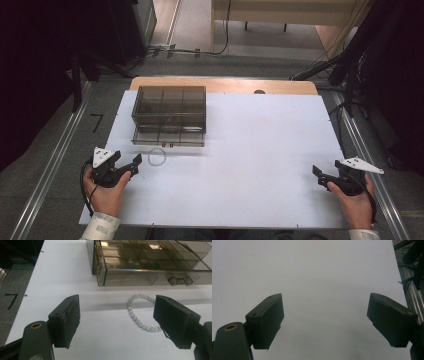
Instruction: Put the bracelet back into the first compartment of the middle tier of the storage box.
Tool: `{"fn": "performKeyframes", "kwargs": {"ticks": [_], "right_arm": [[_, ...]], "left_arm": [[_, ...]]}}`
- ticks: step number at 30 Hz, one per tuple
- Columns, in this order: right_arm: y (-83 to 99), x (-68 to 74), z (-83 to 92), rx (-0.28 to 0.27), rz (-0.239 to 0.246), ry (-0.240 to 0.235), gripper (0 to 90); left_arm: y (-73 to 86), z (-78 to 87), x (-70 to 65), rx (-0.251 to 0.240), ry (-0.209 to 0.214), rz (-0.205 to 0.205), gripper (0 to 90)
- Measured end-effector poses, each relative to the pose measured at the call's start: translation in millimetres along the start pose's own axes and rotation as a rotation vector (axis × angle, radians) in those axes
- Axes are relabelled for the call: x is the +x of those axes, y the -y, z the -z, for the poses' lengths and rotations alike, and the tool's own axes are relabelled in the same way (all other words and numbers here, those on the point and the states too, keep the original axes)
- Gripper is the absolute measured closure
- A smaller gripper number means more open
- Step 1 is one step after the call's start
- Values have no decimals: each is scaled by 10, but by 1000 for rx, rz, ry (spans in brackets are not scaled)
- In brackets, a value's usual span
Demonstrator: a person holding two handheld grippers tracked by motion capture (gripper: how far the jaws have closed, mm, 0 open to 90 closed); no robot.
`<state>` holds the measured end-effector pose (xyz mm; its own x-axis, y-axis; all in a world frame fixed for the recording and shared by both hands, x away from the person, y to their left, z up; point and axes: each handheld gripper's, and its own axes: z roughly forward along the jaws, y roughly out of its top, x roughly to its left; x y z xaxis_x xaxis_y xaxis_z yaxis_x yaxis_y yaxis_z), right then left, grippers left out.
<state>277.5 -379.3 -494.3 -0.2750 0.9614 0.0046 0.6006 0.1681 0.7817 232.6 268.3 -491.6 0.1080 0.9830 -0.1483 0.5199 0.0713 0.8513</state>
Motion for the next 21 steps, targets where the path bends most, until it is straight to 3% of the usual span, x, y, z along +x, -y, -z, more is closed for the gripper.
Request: {"fn": "performKeyframes", "kwargs": {"ticks": [21], "right_arm": [[-8, 17, 4, -3, 5, -3, 119]], "left_arm": [[0, -10, -19, 4, 14, -6, 224]]}}
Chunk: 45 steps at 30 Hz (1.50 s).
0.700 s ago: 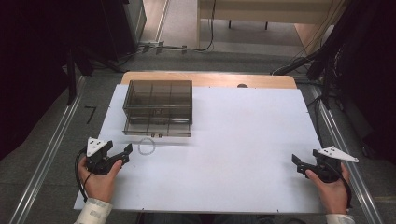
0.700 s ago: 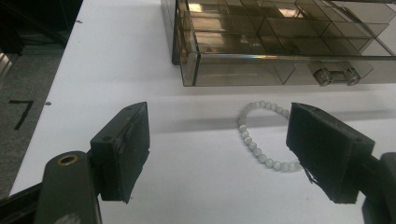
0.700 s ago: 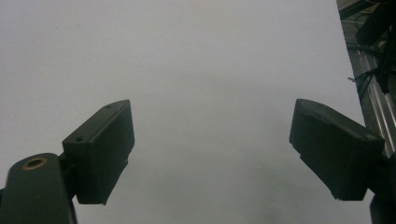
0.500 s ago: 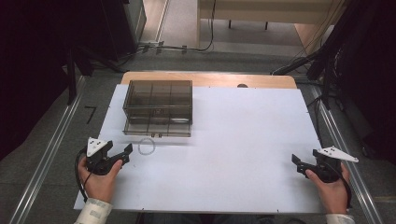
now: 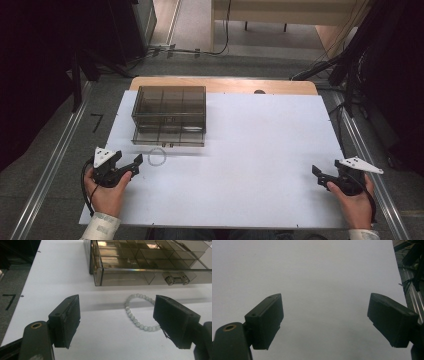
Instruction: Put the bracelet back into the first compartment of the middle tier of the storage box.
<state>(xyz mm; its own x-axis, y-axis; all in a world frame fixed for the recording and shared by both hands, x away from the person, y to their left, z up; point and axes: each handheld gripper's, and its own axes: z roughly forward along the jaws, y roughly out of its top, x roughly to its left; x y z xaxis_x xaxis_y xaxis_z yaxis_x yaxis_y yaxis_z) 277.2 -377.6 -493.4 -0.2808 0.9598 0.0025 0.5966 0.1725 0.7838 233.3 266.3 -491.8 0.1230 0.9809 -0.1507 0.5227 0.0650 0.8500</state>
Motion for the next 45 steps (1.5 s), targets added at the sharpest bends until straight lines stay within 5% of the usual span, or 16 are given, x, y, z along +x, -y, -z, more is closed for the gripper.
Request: {"fn": "performKeyframes", "kwargs": {"ticks": [45], "right_arm": [[-2, 22, -14, -2, 23, -6, 118]], "left_arm": [[12, -109, -176, 51, 50, -68, 264]]}}
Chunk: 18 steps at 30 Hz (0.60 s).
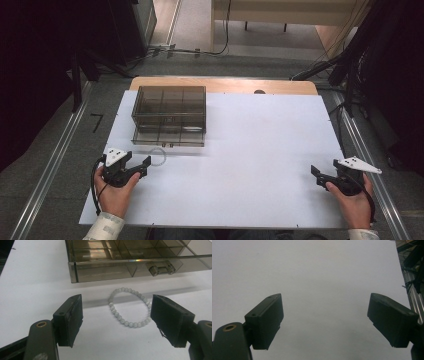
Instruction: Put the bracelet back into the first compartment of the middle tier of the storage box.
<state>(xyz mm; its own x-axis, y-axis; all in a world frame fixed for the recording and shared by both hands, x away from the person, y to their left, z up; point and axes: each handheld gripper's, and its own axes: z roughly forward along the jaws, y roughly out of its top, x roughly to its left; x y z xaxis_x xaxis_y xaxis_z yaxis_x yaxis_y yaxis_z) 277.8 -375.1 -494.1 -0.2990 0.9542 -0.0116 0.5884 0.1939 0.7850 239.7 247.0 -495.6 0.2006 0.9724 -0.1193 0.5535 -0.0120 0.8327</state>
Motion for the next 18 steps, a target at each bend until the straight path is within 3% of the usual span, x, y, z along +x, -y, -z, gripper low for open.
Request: {"fn": "performKeyframes", "kwargs": {"ticks": [18], "right_arm": [[0, 12, -9, 7, 10, 5, 118]], "left_arm": [[10, -65, -75, 28, 16, -43, 295]]}}
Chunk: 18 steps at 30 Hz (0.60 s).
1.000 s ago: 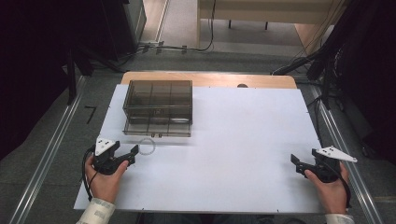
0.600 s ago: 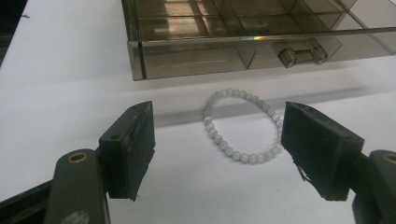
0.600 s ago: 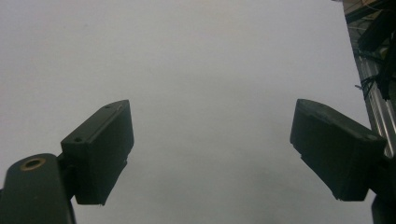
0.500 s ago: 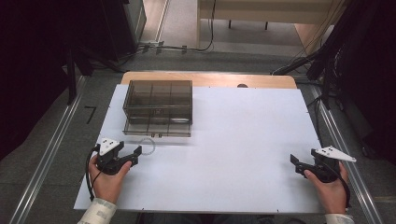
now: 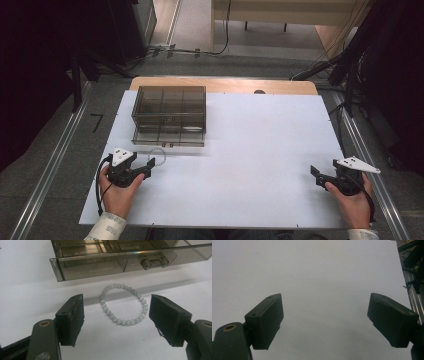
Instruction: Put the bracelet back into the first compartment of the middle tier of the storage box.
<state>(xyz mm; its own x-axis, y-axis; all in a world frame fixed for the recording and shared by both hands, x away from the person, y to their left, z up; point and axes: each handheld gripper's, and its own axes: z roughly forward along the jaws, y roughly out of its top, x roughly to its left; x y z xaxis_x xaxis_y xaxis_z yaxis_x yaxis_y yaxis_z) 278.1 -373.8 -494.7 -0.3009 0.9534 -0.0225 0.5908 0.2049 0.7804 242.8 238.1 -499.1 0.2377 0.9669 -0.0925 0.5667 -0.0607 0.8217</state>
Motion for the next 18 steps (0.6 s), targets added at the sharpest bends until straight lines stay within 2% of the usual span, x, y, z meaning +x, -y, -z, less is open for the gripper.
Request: {"fn": "performKeyframes", "kwargs": {"ticks": [18], "right_arm": [[-3, 6, -1, 0, -3, -1, 118]], "left_arm": [[9, -74, -66, 29, 34, -35, 325]]}}
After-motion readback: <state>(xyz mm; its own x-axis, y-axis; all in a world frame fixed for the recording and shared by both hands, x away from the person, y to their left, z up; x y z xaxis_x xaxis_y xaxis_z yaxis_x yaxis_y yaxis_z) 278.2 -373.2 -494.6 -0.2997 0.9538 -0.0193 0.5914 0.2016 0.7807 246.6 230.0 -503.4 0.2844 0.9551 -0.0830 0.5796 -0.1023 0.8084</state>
